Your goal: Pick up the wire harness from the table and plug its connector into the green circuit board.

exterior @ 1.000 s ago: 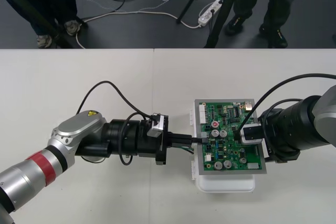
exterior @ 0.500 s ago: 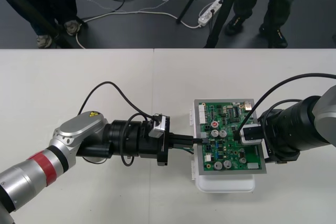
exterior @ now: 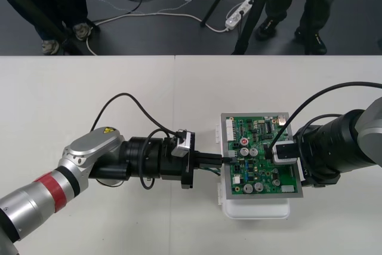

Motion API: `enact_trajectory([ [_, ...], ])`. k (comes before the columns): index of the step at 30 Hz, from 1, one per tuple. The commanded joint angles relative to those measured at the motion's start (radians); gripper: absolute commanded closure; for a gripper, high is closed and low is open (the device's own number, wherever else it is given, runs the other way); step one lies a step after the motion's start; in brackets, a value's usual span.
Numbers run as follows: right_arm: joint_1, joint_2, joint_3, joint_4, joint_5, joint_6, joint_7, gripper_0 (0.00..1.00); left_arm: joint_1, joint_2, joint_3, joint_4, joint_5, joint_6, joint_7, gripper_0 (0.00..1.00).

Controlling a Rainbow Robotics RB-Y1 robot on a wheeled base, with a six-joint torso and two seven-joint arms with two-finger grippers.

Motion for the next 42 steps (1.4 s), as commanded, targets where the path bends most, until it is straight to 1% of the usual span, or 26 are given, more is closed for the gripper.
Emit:
enact_trajectory([
  [1, -0.027, 0.018, 0.009, -0.029, -0.023, 0.001, -0.029, 0.00, -0.040, -0.043, -0.026, -0.028, 0.015, 0.017, -0.072, 1.00],
  [13, -0.027, 0.018, 0.009, -0.029, -0.023, 0.001, -0.032, 0.00, -0.038, -0.039, -0.025, -0.028, 0.017, 0.020, -0.072, 1.00],
  [16, -0.027, 0.018, 0.009, -0.029, -0.022, 0.001, -0.032, 0.00, -0.040, -0.034, -0.025, -0.029, 0.023, 0.022, -0.072, 0.99],
  [18, -0.028, 0.018, 0.009, -0.029, -0.023, 0.001, -0.032, 0.00, -0.040, -0.031, -0.025, -0.029, 0.029, 0.020, -0.072, 0.65],
  [19, -0.028, 0.018, 0.009, -0.029, -0.022, 0.001, -0.032, 0.00, -0.040, -0.029, -0.026, -0.029, 0.030, 0.020, -0.072, 0.26],
  [20, -0.028, 0.018, 0.009, -0.029, -0.022, 0.001, -0.031, 0.00, -0.040, -0.028, -0.025, -0.028, 0.030, 0.020, -0.072, 0.00],
  [28, -0.025, 0.018, 0.009, -0.029, 0.003, 0.001, -0.031, 0.00, -0.038, -0.019, -0.025, -0.029, 0.052, 0.020, -0.080, 0.00],
  [37, -0.025, -0.030, 0.005, -0.029, 0.056, 0.001, -0.021, 0.00, -0.038, -0.016, -0.025, -0.028, 0.058, 0.020, -0.090, 0.00],
  [40, -0.010, -0.051, -0.023, -0.025, 0.050, -0.001, -0.017, 0.00, -0.038, -0.011, -0.025, -0.029, 0.063, 0.020, -0.092, 0.00],
  [42, 0.016, -0.062, -0.067, -0.017, 0.030, 0.001, -0.008, 0.00, -0.038, -0.003, -0.025, -0.029, 0.066, 0.020, -0.090, 0.00],
])
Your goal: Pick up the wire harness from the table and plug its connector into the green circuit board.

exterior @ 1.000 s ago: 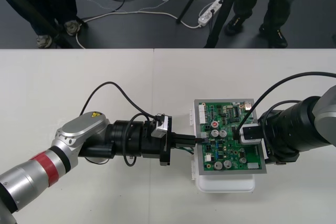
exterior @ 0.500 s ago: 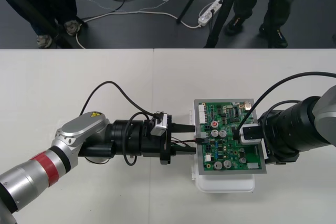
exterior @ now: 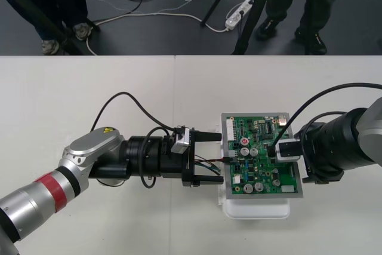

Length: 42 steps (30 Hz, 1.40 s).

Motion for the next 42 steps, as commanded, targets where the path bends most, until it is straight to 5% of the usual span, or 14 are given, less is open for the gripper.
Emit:
enact_trajectory([
  [1, 0.022, -0.053, -0.079, -0.014, -0.026, -0.001, -0.006, 0.00, -0.038, 0.000, -0.024, -0.029, 0.022, 0.017, -0.085, 0.00],
  [16, 0.127, -0.076, -0.404, 0.089, -0.357, 0.001, 0.288, 0.00, 0.002, 0.130, -0.016, -0.029, 0.021, -0.028, -0.076, 0.00],
  [35, 0.141, -0.063, -0.446, 0.153, -0.456, 0.009, 0.330, 0.00, 0.129, 0.386, 0.136, -0.228, -0.148, -0.144, 0.074, 0.00],
  [42, 0.141, -0.081, -0.473, 0.260, -0.677, 0.059, 0.482, 0.00, 0.144, 0.501, 0.166, -0.311, -0.193, -0.141, 0.099, 0.00],
])
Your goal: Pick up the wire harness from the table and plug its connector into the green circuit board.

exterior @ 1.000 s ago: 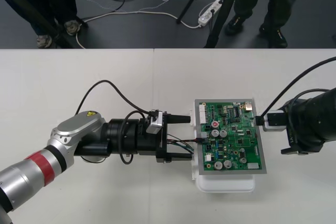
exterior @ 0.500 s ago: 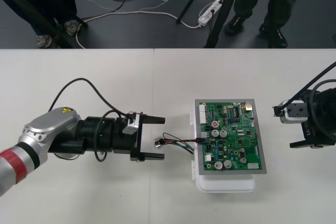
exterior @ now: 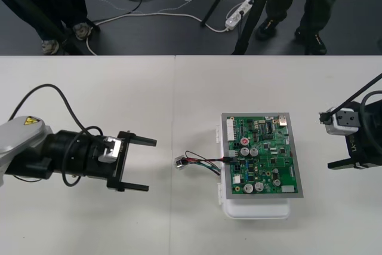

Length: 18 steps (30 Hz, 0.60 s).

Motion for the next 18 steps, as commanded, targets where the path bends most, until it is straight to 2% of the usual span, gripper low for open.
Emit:
enact_trajectory([
  [1, 0.011, -0.050, -0.044, 0.099, -0.175, 0.037, 0.178, 0.00, 0.025, 0.120, 0.060, -0.081, -0.046, -0.057, 0.097, 0.00],
  [8, 0.022, -0.092, -0.042, 0.203, -0.425, 0.041, 0.359, 0.00, 0.074, 0.220, 0.133, -0.165, -0.089, -0.109, 0.147, 0.00],
  [18, 0.089, -0.173, -0.044, 0.301, -0.636, 0.047, 0.538, 0.00, 0.150, 0.218, 0.363, -0.220, -0.253, -0.281, 0.307, 0.00],
])
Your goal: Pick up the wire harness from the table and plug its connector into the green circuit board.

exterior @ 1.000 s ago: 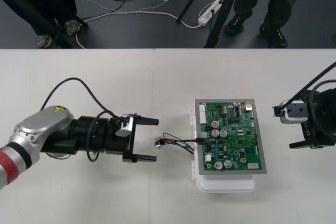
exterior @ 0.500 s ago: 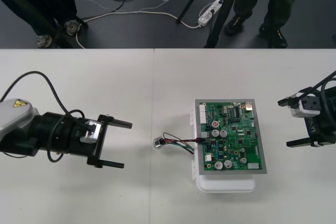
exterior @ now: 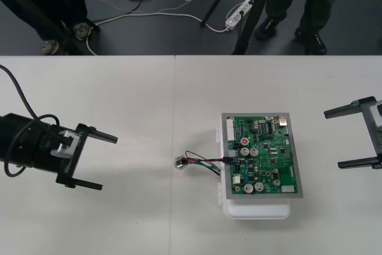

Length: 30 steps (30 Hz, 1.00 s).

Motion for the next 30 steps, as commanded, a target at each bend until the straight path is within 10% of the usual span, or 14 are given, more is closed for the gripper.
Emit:
enact_trajectory([
  [1, 0.057, -0.101, -0.032, 0.047, -0.084, 0.012, 0.102, 0.00, 0.059, 0.036, 0.146, -0.066, -0.069, -0.169, 0.128, 0.00],
  [30, 0.169, -0.180, -0.096, 0.066, -0.248, -0.048, 0.116, 0.00, 0.201, -0.115, 0.646, -0.247, -0.221, -0.254, 0.404, 0.00],
])
